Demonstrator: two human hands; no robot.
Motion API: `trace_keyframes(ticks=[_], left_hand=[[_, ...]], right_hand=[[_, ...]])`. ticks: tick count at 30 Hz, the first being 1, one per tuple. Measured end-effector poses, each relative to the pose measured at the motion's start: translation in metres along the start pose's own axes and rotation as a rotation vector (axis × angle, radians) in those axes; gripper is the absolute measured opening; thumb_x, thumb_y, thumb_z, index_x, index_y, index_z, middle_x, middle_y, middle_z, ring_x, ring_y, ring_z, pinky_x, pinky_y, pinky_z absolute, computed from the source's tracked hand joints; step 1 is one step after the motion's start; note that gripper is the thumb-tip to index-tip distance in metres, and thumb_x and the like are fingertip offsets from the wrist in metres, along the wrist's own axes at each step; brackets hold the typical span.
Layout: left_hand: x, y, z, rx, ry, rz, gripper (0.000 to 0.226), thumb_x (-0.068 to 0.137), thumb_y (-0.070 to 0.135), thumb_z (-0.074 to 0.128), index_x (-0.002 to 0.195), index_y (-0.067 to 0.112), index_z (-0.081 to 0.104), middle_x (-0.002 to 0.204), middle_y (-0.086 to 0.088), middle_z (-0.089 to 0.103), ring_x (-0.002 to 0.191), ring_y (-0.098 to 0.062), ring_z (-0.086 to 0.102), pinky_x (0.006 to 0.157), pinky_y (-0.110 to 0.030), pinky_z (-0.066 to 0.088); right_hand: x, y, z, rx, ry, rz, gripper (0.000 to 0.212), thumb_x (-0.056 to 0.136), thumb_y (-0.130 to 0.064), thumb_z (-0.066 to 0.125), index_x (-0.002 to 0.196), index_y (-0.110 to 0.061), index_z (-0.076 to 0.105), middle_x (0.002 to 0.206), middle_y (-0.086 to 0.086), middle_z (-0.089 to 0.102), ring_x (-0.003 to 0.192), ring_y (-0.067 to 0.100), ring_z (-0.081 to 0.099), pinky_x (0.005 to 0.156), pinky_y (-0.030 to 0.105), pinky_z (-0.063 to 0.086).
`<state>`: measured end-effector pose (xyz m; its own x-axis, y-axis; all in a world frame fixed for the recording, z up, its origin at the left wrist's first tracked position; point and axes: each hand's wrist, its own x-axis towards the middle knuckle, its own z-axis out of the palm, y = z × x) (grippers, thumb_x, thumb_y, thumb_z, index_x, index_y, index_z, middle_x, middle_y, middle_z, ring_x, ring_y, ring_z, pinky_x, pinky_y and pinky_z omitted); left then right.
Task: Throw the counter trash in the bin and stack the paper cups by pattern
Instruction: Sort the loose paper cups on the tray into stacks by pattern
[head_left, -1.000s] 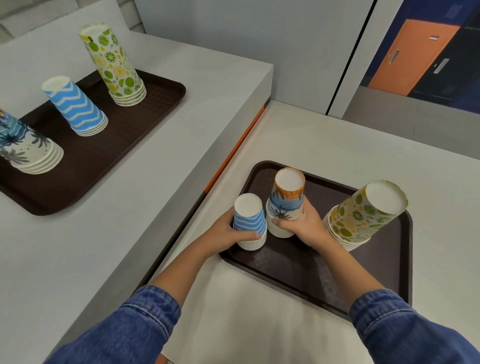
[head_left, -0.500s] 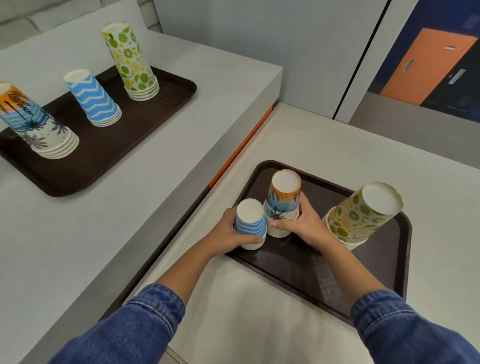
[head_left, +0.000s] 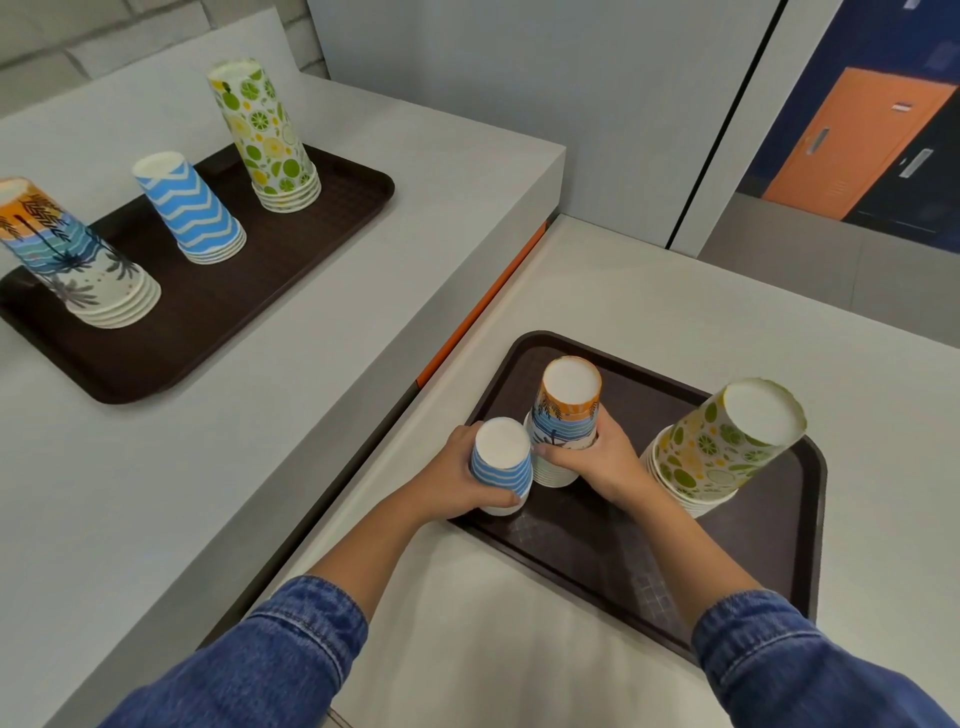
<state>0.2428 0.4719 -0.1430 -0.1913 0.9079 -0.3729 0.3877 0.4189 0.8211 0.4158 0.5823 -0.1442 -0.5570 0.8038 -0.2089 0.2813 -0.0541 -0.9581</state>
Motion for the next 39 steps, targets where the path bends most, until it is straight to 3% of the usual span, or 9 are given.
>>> trace_keyframes(ticks=[3,8,12,15,24,28,33,36,39], left_hand=[[0.000,-0.001,-0.001,-0.003,-0.008,0.003,0.075,0.068,0.020,0.084,0.117,0.040,0.031,0.124,0.004,0.043,0.117,-0.010,0.046,0.096,-0.025,0.044],[-0.002,-0.007,-0.002,-0.067,0.025,0.006,0.070,0.065,0.019,0.085,0.106,0.049,0.037,0.125,0.001,0.045,0.117,-0.012,0.049,0.099,-0.030,0.045],[-0.002,-0.016,-0.001,-0.095,0.044,-0.031,0.089,0.050,0.037,0.085,0.126,0.034,0.037,0.127,0.000,0.048,0.118,-0.013,0.052,0.101,-0.037,0.047],[-0.002,-0.018,-0.002,-0.094,0.048,-0.048,0.098,0.045,0.046,0.083,0.130,0.031,0.037,0.126,0.002,0.049,0.117,-0.012,0.053,0.100,-0.037,0.049],[-0.007,-0.020,-0.014,-0.103,0.087,-0.035,0.096,0.048,0.047,0.086,0.131,0.030,0.041,0.124,0.005,0.055,0.115,-0.011,0.057,0.098,-0.039,0.051],[-0.024,0.009,-0.036,-0.123,0.151,0.065,0.080,0.055,0.035,0.086,0.125,0.026,0.050,0.117,0.003,0.061,0.108,-0.007,0.061,0.096,-0.034,0.052],[-0.058,0.064,-0.073,-0.162,0.238,0.241,0.040,0.063,0.011,0.079,0.097,0.027,0.064,0.097,-0.003,0.071,0.090,-0.005,0.066,0.085,-0.025,0.053],[-0.081,0.084,-0.099,-0.181,0.329,0.291,0.033,0.064,0.006,0.077,0.091,0.021,0.065,0.091,-0.004,0.071,0.084,-0.001,0.066,0.080,-0.019,0.052],[-0.103,0.091,-0.134,-0.180,0.422,0.286,0.035,0.070,-0.004,0.077,0.090,0.023,0.066,0.085,0.010,0.072,0.082,0.002,0.067,0.077,-0.014,0.053]], right_hand=[[-0.001,0.000,0.001,0.006,-0.008,0.006,0.058,0.066,-0.002,0.082,0.110,-0.026,0.054,0.105,-0.010,0.066,0.087,-0.011,0.064,0.071,0.005,0.048],[-0.002,-0.001,0.001,-0.003,-0.009,0.018,0.057,0.067,0.000,0.081,0.112,-0.023,0.054,0.103,-0.010,0.066,0.085,-0.013,0.063,0.069,0.004,0.047],[-0.003,0.001,-0.001,-0.012,-0.003,0.025,0.055,0.068,0.000,0.081,0.106,-0.030,0.054,0.102,-0.011,0.067,0.085,-0.011,0.064,0.070,0.006,0.049],[-0.003,0.002,-0.001,-0.009,0.003,0.036,0.056,0.068,-0.001,0.081,0.112,-0.024,0.055,0.106,-0.007,0.067,0.087,-0.009,0.064,0.070,0.006,0.049],[-0.004,-0.008,-0.004,0.012,0.010,0.007,0.057,0.067,-0.005,0.082,0.114,-0.023,0.056,0.107,-0.009,0.067,0.089,-0.009,0.064,0.070,0.006,0.049],[0.004,-0.033,0.001,0.027,-0.018,-0.068,0.058,0.067,-0.003,0.082,0.119,-0.014,0.057,0.110,-0.003,0.068,0.092,-0.003,0.066,0.073,0.009,0.050],[0.019,-0.083,0.011,0.041,-0.072,-0.205,0.058,0.069,-0.002,0.080,0.122,-0.008,0.056,0.111,-0.002,0.068,0.094,-0.002,0.066,0.074,0.009,0.050],[0.030,-0.117,0.023,0.062,-0.086,-0.274,0.056,0.070,-0.005,0.080,0.121,-0.009,0.058,0.106,-0.009,0.068,0.093,-0.003,0.066,0.077,0.013,0.051],[0.041,-0.153,0.043,0.040,-0.149,-0.337,0.059,0.069,-0.012,0.082,0.123,-0.010,0.057,0.111,-0.005,0.068,0.100,0.003,0.065,0.082,0.018,0.052]])
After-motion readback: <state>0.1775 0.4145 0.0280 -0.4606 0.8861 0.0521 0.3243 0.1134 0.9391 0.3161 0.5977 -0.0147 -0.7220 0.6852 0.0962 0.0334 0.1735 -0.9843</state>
